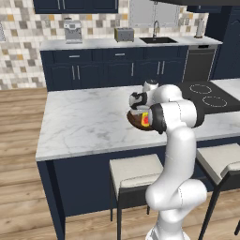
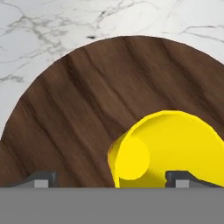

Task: Place the cup inside the bowl on the dining table and move the bowl to any counter.

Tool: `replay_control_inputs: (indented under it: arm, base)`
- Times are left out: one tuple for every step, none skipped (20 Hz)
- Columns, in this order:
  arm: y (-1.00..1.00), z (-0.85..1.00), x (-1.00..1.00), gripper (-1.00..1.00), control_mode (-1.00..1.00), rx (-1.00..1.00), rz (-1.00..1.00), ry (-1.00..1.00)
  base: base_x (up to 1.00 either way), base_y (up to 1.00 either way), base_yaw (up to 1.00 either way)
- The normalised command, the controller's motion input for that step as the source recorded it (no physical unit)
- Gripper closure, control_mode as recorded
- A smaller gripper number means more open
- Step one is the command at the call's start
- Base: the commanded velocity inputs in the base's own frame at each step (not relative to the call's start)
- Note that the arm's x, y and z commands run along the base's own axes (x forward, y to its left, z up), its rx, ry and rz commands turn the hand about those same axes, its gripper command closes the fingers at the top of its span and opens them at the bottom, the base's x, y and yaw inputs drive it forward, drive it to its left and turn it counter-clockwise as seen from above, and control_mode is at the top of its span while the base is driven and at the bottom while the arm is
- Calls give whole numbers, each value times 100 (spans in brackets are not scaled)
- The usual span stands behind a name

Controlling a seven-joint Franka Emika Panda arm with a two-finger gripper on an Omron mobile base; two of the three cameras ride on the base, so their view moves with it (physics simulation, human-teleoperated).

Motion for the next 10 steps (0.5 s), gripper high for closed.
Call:
replay_control_inputs:
  arm:
    - [0, 9, 0, -100, -100, 0, 0, 0]
    - [0, 14, 0, -100, -100, 0, 0, 0]
    - [0, 22, 0, -100, -100, 0, 0, 0]
    - [0, 27, 0, -100, -100, 0, 1, 0]
    - [0, 29, 0, -100, -100, 0, 2, 0]
    - [0, 30, 0, -100, -100, 0, 2, 0]
    - [0, 28, 0, -100, -100, 0, 1, 0]
    - [0, 29, 0, -100, -100, 0, 1, 0]
    - [0, 33, 0, -100, -100, 0, 2, 0]
    - [0, 36, 0, -100, -100, 0, 3, 0]
  base:
    - [0, 0, 0]
    - [0, 0, 0]
    - [0, 0, 0]
    - [0, 0, 0]
    - [0, 0, 0]
    - [0, 0, 0]
    - [0, 0, 0]
    - [0, 0, 0]
    - [0, 0, 0]
    - [0, 0, 0]
